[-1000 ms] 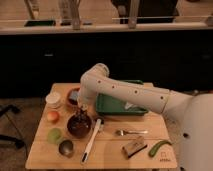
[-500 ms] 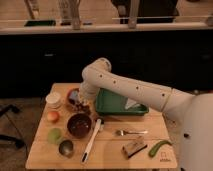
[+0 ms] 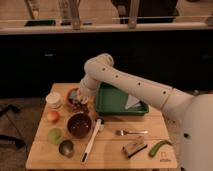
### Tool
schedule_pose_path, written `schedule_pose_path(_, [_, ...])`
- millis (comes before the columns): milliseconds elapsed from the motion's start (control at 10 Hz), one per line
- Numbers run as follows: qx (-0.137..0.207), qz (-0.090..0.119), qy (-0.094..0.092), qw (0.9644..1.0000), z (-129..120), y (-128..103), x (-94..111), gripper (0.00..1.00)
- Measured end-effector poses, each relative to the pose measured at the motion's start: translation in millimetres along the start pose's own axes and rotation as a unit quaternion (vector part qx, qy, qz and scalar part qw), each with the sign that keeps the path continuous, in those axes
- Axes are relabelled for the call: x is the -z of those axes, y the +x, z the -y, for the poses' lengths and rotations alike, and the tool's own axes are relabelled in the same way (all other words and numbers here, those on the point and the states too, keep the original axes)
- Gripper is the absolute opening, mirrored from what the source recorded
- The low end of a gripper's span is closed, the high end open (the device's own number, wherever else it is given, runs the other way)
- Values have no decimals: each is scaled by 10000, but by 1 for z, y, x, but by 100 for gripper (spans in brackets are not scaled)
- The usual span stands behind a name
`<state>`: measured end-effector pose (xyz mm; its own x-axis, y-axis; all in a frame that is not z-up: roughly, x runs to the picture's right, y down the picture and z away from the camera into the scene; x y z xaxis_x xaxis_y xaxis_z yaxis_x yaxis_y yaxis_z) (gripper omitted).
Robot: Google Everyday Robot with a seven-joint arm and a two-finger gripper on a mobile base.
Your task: Place grapes in purple bowl
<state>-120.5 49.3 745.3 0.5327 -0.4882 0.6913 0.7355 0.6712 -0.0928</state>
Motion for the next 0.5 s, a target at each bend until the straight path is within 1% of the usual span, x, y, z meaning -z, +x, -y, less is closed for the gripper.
schedule_pose_path(500, [191, 115, -19, 9998, 14, -18, 12, 2])
